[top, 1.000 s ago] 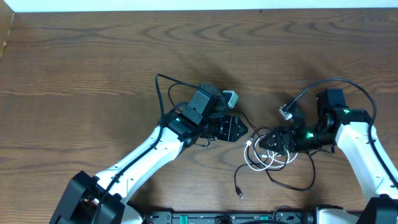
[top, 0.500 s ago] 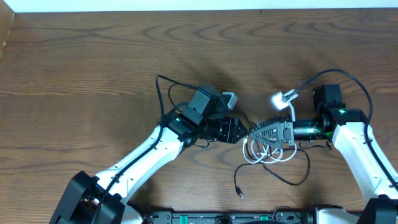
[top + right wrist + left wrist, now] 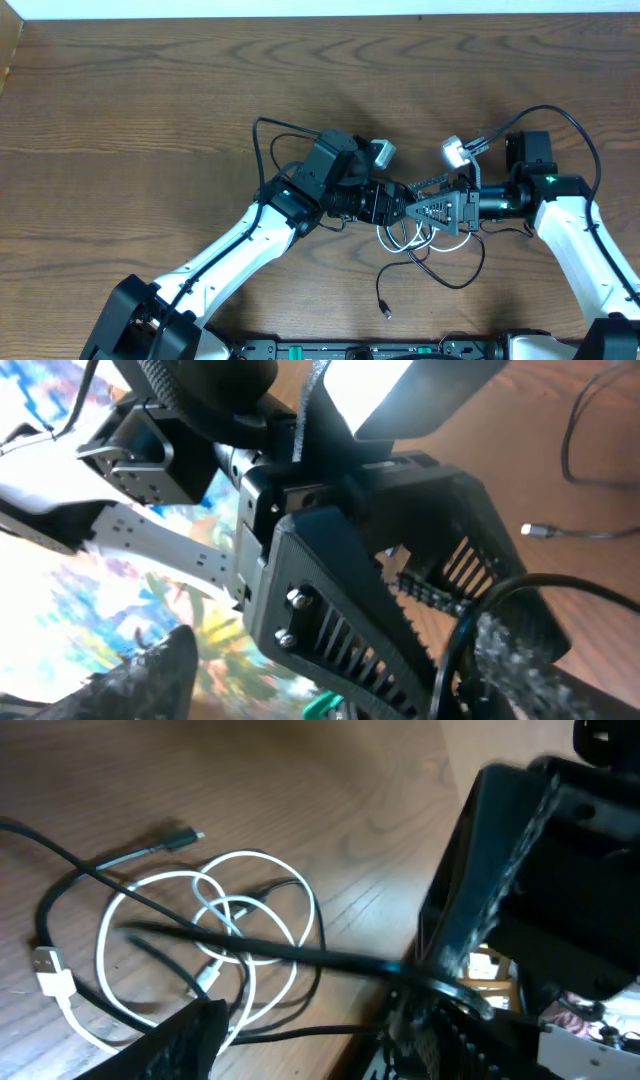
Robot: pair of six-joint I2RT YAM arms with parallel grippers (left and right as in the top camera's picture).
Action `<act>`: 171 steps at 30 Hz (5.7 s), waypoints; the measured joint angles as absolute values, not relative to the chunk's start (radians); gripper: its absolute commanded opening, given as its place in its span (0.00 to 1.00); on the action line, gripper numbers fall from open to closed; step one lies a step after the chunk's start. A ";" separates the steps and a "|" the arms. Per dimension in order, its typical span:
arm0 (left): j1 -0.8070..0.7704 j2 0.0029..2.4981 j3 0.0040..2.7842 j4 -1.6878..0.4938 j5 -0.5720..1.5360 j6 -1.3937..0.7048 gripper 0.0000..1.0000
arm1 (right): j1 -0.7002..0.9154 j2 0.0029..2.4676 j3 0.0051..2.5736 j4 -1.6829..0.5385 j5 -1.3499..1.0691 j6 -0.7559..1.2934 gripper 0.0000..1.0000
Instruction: Untangle cables
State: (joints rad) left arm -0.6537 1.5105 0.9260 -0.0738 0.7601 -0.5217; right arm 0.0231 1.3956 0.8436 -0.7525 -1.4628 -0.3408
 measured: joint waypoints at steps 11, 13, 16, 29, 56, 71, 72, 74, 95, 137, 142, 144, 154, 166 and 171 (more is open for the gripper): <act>-0.654 1.510 0.926 -0.062 0.870 -0.528 0.64 | 0.024 1.396 0.841 -0.405 -1.470 -0.074 0.76; -0.654 1.510 0.926 -0.028 0.894 -0.529 0.64 | 0.024 1.396 0.841 -0.395 -1.470 -0.052 0.75; -0.651 1.512 0.925 0.070 0.923 -0.563 0.61 | 0.024 1.395 0.841 -0.342 -1.471 0.039 0.75; -0.652 1.514 0.926 0.239 0.776 -0.768 0.58 | 0.024 1.395 0.841 0.007 -1.323 0.802 0.71; -0.644 1.515 0.933 -0.002 0.642 -0.682 0.07 | 0.078 1.395 0.843 0.093 -1.177 1.008 0.68; -0.448 1.210 0.927 -0.215 0.494 -0.445 0.08 | 0.098 1.396 0.842 -0.518 -0.574 0.446 0.67; -0.448 1.174 0.927 -0.213 0.499 -0.451 0.07 | 0.111 1.396 0.842 -0.543 -0.566 0.438 0.67; -0.448 1.155 0.927 -0.210 0.521 -0.467 0.08 | 0.132 1.396 0.842 -0.556 -0.556 0.432 0.67; -0.448 1.152 0.927 -0.253 0.594 -0.497 0.07 | 0.404 1.453 0.700 -0.356 -0.284 0.569 0.01; 0.297 1.129 0.927 -0.339 0.546 -0.601 0.07 | -0.385 1.476 0.692 -0.153 -0.545 0.296 0.01; 0.061 1.134 0.927 -0.339 0.574 -0.564 0.08 | -0.251 1.471 0.699 -0.066 -0.874 0.221 0.01; -0.030 1.151 0.927 -0.339 0.577 -0.554 0.08 | -0.217 1.454 0.718 -0.070 -0.912 0.224 0.01; -0.337 1.345 0.927 -0.317 0.544 -0.538 0.40 | -0.091 1.185 1.021 -0.057 -0.979 0.360 0.01; -0.478 1.424 0.927 -0.242 0.544 -0.530 0.54 | -0.087 1.044 1.153 0.382 -1.000 0.668 0.01; -0.478 1.424 0.927 -0.258 0.543 -0.530 0.54 | -0.088 1.078 1.170 -0.014 -0.995 0.581 0.07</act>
